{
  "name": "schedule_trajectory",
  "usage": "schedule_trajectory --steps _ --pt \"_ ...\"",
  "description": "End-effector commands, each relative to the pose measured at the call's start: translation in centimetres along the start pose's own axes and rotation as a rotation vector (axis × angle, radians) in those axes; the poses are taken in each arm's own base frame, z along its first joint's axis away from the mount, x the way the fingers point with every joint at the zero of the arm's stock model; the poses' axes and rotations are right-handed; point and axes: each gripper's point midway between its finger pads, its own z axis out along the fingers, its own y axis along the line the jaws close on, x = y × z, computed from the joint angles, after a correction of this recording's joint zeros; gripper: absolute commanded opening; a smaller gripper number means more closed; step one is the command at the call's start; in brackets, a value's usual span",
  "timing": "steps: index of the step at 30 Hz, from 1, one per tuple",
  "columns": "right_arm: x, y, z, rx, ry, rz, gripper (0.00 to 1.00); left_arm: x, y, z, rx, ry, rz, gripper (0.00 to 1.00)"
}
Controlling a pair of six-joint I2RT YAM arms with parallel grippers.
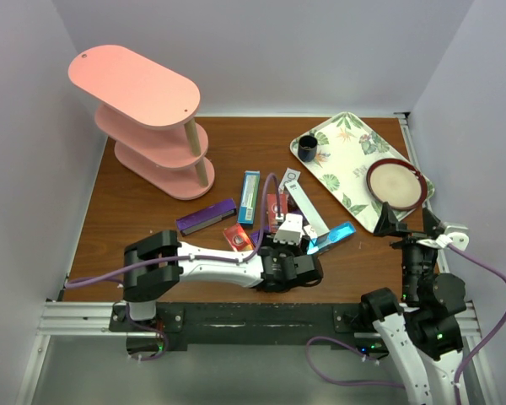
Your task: Place and organize the toothpastes onto the shelf
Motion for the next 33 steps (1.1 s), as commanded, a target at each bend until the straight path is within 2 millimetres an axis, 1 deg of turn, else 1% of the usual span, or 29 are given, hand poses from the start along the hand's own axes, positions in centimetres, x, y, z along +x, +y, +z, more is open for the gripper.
schedule_trajectory --steps 1,2,5,8,9,10,11,13,15,18,19,21,22,23,24,25,28,29,30,31,32,33 --pt "-0.5 0.0 -0.1 -0.007 -0.020 -0.003 0.99 -1.5 -0.4 0.4 -0.008 -0.059 -0.047 0.77" --pt "-0.4 0.1 0.0 -0.007 -0.017 -0.004 0.99 -1.6 -0.4 0.4 -0.009 -0.062 -0.048 0.72" --pt "-0.3 0.1 0.0 -0.008 -0.016 -0.007 0.98 -1.6 0.1 0.3 -0.015 -0.062 -0.046 0.64" --pt "-0.4 0.1 0.0 -0.010 -0.017 -0.006 0.99 -1.2 0.2 0.5 -0.010 -0.046 -0.050 0.65" --pt "-0.4 0.1 -0.1 -0.010 -0.019 -0.005 0.99 -0.8 0.2 0.6 -0.008 -0.035 -0.047 0.67" --pt "-0.4 0.1 0.0 -0.010 -0.019 -0.007 0.99 -0.5 0.3 0.8 -0.013 -0.029 -0.041 0.71" --pt "-0.3 0.1 0.0 -0.010 -0.014 -0.009 0.99 -0.4 0.3 0.9 -0.015 -0.025 -0.038 0.72" --pt "-0.3 0.1 -0.1 -0.012 -0.014 -0.010 0.99 -0.1 0.3 1.2 -0.018 -0.017 -0.030 0.72" --pt "-0.2 0.1 0.0 -0.010 -0.013 -0.009 0.99 0.0 0.3 1.2 -0.016 -0.020 -0.024 0.70" --pt "-0.3 0.1 -0.1 -0.011 -0.016 -0.008 0.99 -0.1 0.5 1.1 -0.014 -0.022 -0.014 0.61" --pt "-0.3 0.1 -0.1 -0.010 -0.014 -0.010 0.99 -0.4 0.6 0.9 -0.011 -0.025 -0.016 0.54" --pt "-0.3 0.1 -0.1 -0.013 -0.014 -0.009 0.99 -0.9 1.0 0.6 -0.008 -0.034 -0.009 0.45" --pt "-0.2 0.1 0.0 -0.013 -0.013 -0.009 0.99 -1.3 1.5 0.2 0.002 -0.039 -0.010 0.34" --pt "-0.3 0.1 -0.1 -0.013 -0.016 -0.010 0.99 -1.6 1.4 0.0 0.019 -0.049 -0.016 0.30" --pt "-0.2 0.2 0.0 -0.015 -0.013 -0.011 0.99 -1.8 1.8 -0.2 0.023 -0.053 0.003 0.28" --pt "-0.3 0.1 0.0 -0.013 -0.016 -0.010 0.99 -2.3 2.6 -0.8 0.031 -0.058 -0.005 0.23" --pt "-0.2 0.2 0.0 -0.018 -0.014 -0.009 0.98 -3.6 4.0 -2.1 0.042 -0.063 0.003 0.22" --pt "-0.3 0.2 0.0 -0.016 -0.016 -0.010 0.98 -3.4 4.8 -2.4 0.037 -0.040 0.028 0.22" --pt "-0.3 0.2 0.0 -0.016 -0.016 -0.008 0.98 -4.3 5.4 -2.9 0.046 -0.035 0.027 0.22" --pt "-0.2 0.3 0.0 -0.021 -0.014 -0.009 0.99 -4.5 5.9 -3.2 0.042 -0.023 0.032 0.21" --pt "-0.3 0.3 0.0 -0.019 -0.017 -0.009 0.99 -4.2 6.8 -3.6 0.038 0.007 0.067 0.21" --pt "-0.2 0.3 0.0 -0.021 -0.014 -0.009 0.99 -5.0 7.6 -4.1 0.045 0.009 0.052 0.21"
